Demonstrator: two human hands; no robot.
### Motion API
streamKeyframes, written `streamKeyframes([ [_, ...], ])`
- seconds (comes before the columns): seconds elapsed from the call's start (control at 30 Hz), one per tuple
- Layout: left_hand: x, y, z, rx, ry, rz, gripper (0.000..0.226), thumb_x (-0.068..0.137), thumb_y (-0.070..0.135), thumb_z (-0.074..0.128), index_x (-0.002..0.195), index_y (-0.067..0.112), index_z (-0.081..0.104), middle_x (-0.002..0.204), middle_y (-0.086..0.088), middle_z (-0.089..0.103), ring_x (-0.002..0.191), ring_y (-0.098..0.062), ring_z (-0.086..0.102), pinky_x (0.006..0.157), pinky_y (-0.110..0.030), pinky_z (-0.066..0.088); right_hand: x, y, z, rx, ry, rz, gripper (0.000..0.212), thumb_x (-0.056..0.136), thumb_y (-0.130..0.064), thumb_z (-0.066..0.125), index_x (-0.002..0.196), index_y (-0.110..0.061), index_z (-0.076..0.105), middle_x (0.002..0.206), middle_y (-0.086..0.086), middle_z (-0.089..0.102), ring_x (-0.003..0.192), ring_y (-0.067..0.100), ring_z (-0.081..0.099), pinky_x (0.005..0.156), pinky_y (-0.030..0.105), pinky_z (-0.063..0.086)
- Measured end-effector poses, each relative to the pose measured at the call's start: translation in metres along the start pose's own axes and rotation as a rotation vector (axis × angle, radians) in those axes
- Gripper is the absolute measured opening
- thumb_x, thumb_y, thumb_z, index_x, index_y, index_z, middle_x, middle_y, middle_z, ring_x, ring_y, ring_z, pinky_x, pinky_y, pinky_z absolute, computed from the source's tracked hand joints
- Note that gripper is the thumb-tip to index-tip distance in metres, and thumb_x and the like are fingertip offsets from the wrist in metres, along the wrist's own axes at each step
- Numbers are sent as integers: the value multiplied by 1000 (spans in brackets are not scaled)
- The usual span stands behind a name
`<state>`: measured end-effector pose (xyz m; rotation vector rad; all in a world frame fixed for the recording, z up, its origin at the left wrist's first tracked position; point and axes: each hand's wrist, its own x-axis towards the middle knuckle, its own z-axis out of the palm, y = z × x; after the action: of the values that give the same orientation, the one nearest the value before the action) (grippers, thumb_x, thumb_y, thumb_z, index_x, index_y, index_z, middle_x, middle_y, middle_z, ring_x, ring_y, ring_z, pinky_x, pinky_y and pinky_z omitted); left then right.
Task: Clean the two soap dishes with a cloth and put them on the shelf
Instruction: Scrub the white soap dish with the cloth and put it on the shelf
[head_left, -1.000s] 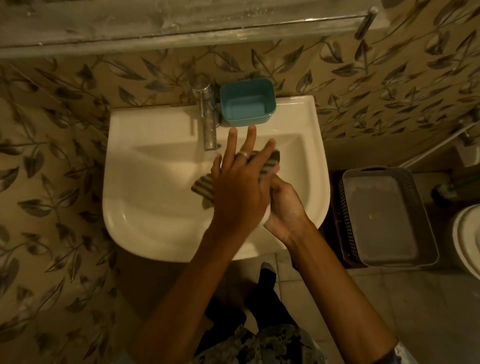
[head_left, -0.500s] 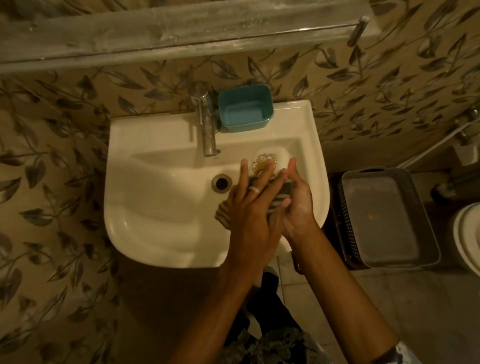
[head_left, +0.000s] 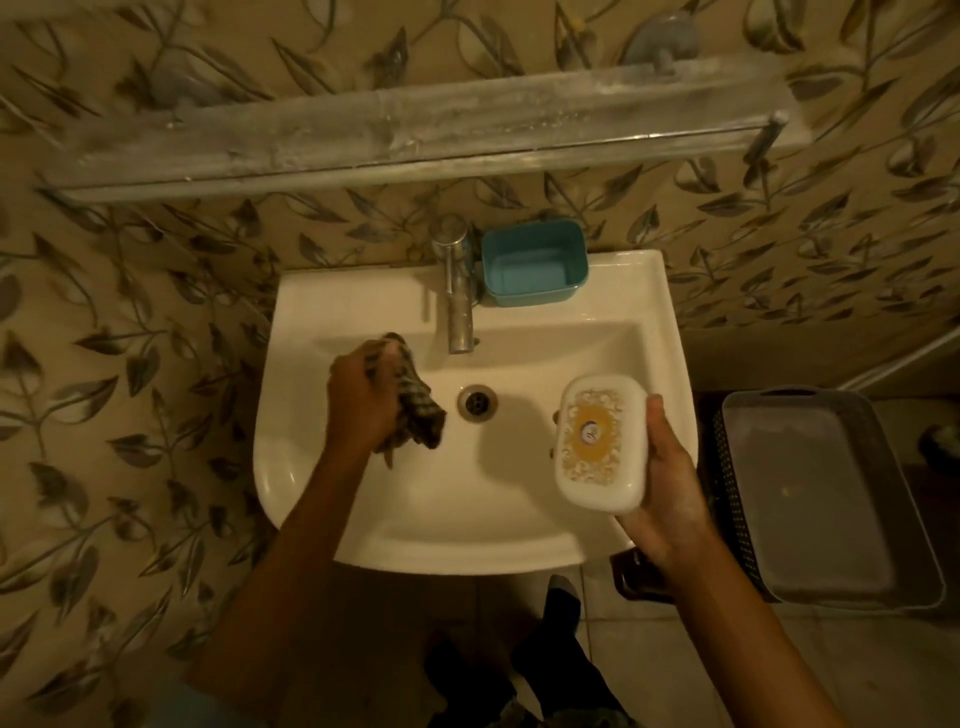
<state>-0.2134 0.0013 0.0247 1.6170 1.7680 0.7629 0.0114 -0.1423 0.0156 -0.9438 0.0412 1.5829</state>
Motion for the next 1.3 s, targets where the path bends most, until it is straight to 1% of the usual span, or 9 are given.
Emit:
streamKeyframes([
  [0.1, 45, -4, -8, -335, 84, -313, 29, 96, 32, 47, 106, 10, 65, 106, -11, 66, 98, -25, 63, 89, -37, 52, 0, 2, -1, 66, -20, 28, 58, 86, -47, 46, 133, -13, 54, 130, 17, 60, 117, 35, 58, 102, 59, 41],
  [0.23, 108, 13, 1, -752, 150, -500, 39, 96, 30, 48, 119, 0, 58, 119, -17, 64, 102, -28, 64, 83, -38, 56, 0, 13, 5, 103, -5, 66, 61, 81, -40, 50, 133, -10, 54, 136, 22, 54, 122, 40, 53, 108, 60, 32],
  [0.33, 137, 11, 15, -957, 78, -568, 43, 96, 29, 48, 129, 2, 50, 129, -16, 59, 113, -32, 60, 95, -46, 50, -1, 21, 10, 79, -6, 85, 58, 81, -40, 49, 131, -10, 56, 136, 24, 54, 117, 40, 56, 106, 59, 35],
  [0.53, 129, -27, 23, -205, 117, -432, 44, 90, 12, 51, 128, -9, 47, 137, -23, 49, 126, -37, 48, 105, -40, 42, -3, 24, 13, 48, 12, 95, 57, 81, -39, 51, 129, -10, 58, 134, 25, 55, 123, 43, 51, 105, 60, 36],
  [0.67, 83, -20, 14, -282, 65, -330, 32, 87, 7, 48, 115, 5, 63, 117, -17, 64, 109, -32, 60, 92, -44, 52, 4, 26, 24, -8, 10, 69, 50, 82, -42, 53, 124, -16, 63, 115, 17, 68, 108, 35, 62, 93, 52, 48],
  [0.77, 26, -7, 3, -452, -207, -228, 24, 90, 10, 53, 111, 19, 63, 110, -10, 68, 99, -25, 65, 74, -35, 56, 10, 27, 46, -175, -37, 45, 42, 81, -47, 54, 111, -23, 72, 109, 13, 72, 98, 29, 67, 85, 45, 52],
  [0.93, -32, 24, -19, -596, -577, -37, 37, 91, 31, 55, 127, 34, 51, 122, -4, 60, 109, -19, 62, 75, -32, 59, 16, 30, 87, -751, -59, -113, 43, 76, -51, 62, 111, -25, 61, 111, 8, 66, 98, 28, 65, 75, 35, 57],
  [1.13, -35, 43, -55, -638, -509, 69, 41, 80, 35, 65, 115, 14, 60, 113, -14, 65, 103, -25, 67, 78, -37, 59, 22, 4, 135, -1174, -246, -236, 14, 86, -41, 63, 95, -30, 62, 100, -1, 66, 86, 13, 66, 67, 22, 53],
  [1.3, -18, 54, -91, -671, -349, 224, 29, 65, 32, 80, 86, 19, 65, 109, -7, 67, 97, -18, 69, 73, -27, 58, 12, -29, 178, -1420, -281, -443, 43, 75, -46, 73, 112, -25, 60, 106, -10, 61, 98, 8, 57, 72, 17, 41],
])
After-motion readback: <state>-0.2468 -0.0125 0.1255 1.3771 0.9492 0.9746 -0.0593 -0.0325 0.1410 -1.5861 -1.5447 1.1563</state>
